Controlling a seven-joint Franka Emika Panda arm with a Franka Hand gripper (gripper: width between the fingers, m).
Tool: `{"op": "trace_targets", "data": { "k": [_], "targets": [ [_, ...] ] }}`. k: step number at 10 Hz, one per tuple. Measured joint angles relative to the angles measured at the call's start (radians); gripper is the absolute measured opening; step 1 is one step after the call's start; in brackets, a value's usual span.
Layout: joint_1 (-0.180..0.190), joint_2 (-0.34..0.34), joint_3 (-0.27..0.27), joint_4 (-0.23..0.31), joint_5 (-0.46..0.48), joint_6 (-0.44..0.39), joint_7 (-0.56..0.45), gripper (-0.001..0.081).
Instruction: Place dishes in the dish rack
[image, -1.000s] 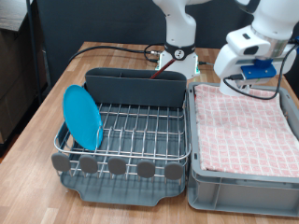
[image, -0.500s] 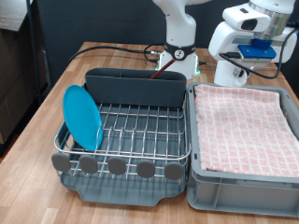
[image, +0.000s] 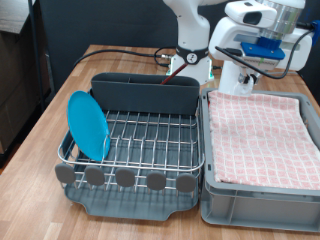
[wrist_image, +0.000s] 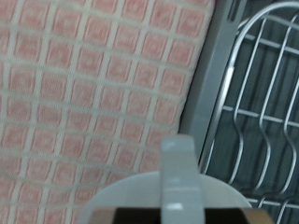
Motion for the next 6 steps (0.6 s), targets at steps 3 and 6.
{"op": "trace_targets", "data": {
  "k": [3, 6],
  "targets": [
    [-0.015, 0.083, -0.04, 0.083, -0.036, 0.066, 0.083, 0.0072],
    [-0.015, 0.083, -0.047, 0.084, -0.059, 0.064, 0.116, 0.0072]
  ]
}}
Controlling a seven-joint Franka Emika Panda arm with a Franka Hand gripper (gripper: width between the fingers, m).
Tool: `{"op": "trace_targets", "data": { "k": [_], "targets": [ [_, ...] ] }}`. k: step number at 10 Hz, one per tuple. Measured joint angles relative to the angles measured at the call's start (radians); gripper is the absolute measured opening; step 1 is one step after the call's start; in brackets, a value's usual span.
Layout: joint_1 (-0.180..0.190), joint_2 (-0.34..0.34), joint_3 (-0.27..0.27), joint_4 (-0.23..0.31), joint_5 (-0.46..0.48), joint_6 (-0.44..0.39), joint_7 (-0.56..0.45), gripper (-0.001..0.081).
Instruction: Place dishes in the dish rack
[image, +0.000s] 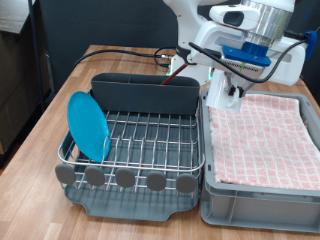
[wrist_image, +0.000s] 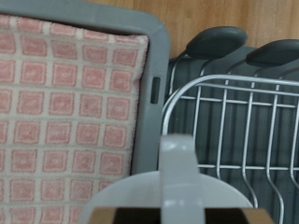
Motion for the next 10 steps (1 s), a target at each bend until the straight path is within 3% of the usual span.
{"op": "trace_targets", "data": {
  "k": [4, 10],
  "targets": [
    [-0.01, 0.033, -0.023, 0.047, 0.01, 0.03, -0.019, 0.0072],
    [-0.017, 0.156, -0.041, 0.206, 0.008, -0.012, -0.022, 0.0072]
  ]
}}
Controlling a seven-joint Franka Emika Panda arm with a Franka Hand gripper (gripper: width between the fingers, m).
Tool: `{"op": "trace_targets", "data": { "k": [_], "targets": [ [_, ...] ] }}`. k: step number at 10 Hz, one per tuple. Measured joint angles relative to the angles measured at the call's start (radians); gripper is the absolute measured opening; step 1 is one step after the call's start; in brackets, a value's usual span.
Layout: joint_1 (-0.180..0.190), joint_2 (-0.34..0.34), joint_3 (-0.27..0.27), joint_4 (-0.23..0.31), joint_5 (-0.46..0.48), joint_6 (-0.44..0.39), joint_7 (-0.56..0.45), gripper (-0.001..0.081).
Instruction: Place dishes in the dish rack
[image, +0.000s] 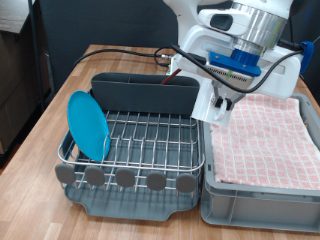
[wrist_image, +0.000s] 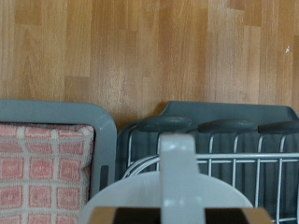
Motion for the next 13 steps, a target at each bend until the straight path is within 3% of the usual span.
{"op": "trace_targets", "data": {
  "k": [1, 5, 13],
  "targets": [
    [0.0, 0.022, -0.001, 0.03, -0.003, -0.017, 0.001, 0.0072],
    [-0.005, 0.022, -0.001, 0.027, 0.012, 0.002, -0.011, 0.0072],
    [-0.054, 0.061, 0.0, 0.046, 0.138, 0.077, -0.073, 0.0072]
  ]
}}
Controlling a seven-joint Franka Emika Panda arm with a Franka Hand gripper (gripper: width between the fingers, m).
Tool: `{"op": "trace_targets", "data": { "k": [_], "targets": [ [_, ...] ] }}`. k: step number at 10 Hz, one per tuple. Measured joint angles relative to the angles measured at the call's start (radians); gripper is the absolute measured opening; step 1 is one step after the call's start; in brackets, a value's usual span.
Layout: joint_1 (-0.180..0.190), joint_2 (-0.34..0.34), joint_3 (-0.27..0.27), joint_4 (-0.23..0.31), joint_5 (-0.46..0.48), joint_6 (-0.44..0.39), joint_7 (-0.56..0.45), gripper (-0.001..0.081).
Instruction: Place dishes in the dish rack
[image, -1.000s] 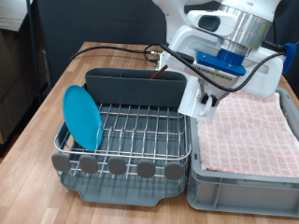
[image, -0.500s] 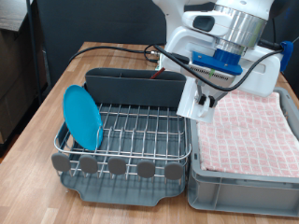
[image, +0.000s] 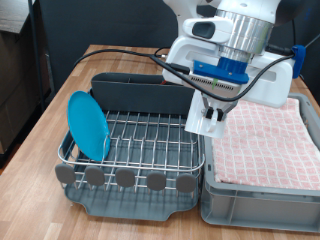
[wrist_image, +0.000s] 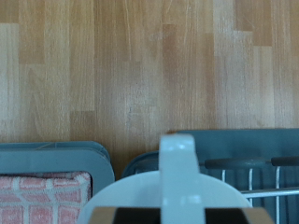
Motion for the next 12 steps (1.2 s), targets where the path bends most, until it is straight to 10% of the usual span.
{"op": "trace_targets", "data": {
  "k": [12],
  "targets": [
    [-0.079, 0.181, 0.04, 0.098, 0.136, 0.064, -0.103, 0.0072]
  ]
}}
